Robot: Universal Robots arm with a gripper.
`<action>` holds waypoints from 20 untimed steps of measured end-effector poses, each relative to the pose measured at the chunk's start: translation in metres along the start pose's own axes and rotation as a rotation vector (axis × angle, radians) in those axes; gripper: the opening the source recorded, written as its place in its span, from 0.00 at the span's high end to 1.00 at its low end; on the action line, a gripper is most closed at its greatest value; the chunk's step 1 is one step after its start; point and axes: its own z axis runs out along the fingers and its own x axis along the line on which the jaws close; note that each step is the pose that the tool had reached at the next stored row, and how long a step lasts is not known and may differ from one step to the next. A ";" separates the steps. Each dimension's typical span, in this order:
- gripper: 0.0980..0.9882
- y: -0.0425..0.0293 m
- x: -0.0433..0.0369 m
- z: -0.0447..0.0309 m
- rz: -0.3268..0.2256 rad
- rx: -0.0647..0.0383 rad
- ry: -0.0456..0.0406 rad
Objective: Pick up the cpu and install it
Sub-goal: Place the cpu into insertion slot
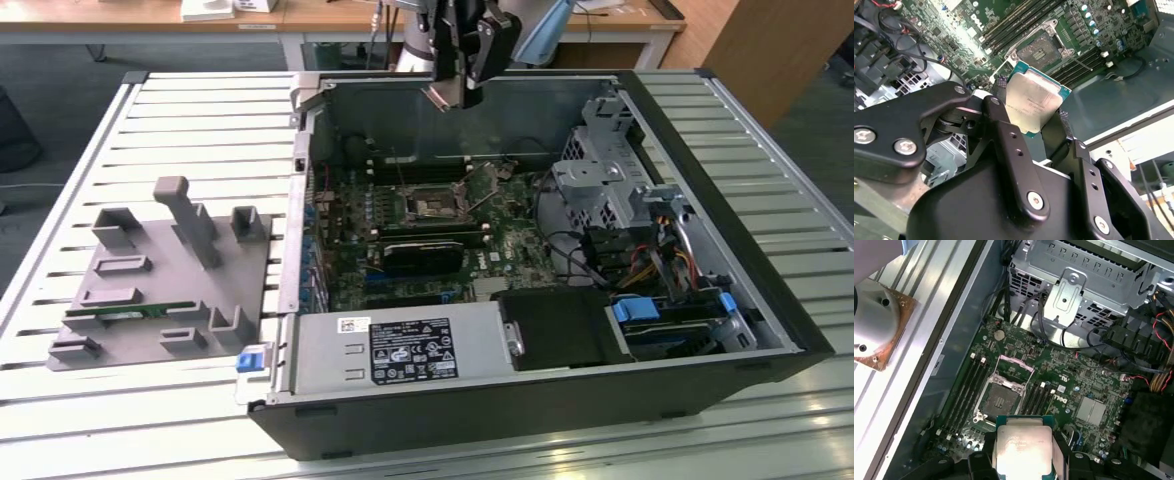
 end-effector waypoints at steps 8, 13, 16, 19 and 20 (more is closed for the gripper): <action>0.52 0.0000 0.0000 0.0003 0.072 0.000 -0.0063; 0.52 0.0000 0.0000 0.0004 0.116 0.000 -0.0102; 0.52 0.0000 0.0000 0.0005 0.141 0.001 -0.0124; 0.52 0.0000 0.0000 0.0005 0.163 0.001 -0.0144; 0.52 0.0000 0.0000 0.0005 0.169 0.001 -0.0149</action>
